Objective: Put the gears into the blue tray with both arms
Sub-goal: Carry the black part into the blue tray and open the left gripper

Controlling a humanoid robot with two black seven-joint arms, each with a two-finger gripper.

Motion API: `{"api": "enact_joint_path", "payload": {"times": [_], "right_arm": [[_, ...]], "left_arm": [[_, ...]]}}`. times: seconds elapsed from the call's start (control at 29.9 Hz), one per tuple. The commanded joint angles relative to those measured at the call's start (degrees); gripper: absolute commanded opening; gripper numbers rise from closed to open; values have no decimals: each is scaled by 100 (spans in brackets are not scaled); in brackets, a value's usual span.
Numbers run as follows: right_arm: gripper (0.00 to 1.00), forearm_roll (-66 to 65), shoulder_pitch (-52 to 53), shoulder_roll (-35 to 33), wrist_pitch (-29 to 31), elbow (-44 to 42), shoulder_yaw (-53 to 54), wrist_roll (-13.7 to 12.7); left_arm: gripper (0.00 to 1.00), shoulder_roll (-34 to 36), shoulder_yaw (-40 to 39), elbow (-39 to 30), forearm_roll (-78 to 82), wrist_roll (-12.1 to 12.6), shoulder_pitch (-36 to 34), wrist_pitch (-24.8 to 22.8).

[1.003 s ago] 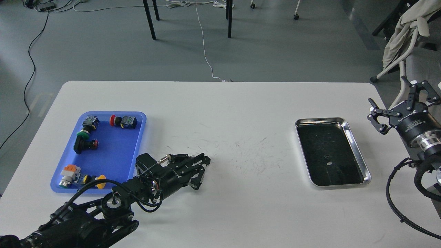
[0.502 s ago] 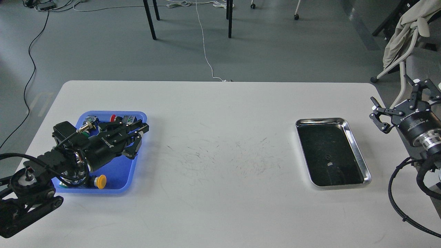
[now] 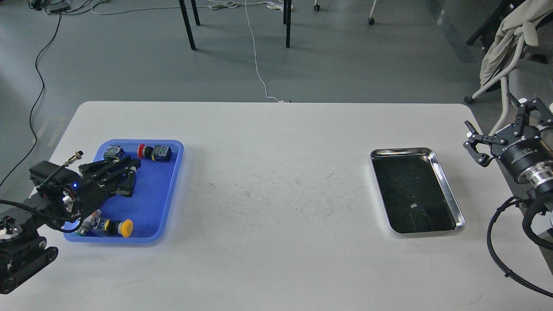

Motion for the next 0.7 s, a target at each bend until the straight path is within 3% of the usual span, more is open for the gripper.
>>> {"api": "enact_joint_path", "payload": {"times": [0.0,0.17,0.33,0.43,0.5,0.6,0.67], "right_arm": [[95,-6,-9,5,0,0,0,0],[95,2,-9,14,0,-9,-8,0],[95,-6,0,14,0,-44,-8,0],[95,-6,0,5,0,-44,0,0],[95,-6,0,5,0,-44,0,0],[95,2,0,5,0,-44,0,0],[95,2,0,5,0,-44,0,0]], "left_arm": [[9,-212,10,286,10,-35,14,87],[15,-335,10,480,18,-44,23,87],[37,-379,19,481,18,-44,32,87],[45,-379,255,481,-34,-44,14,96],[56,-388,265,481,-61,-44,5,105],[80,-388,274,472,-306,-44,-3,140],[86,-396,274,402,-482,-26,-38,140]]}}
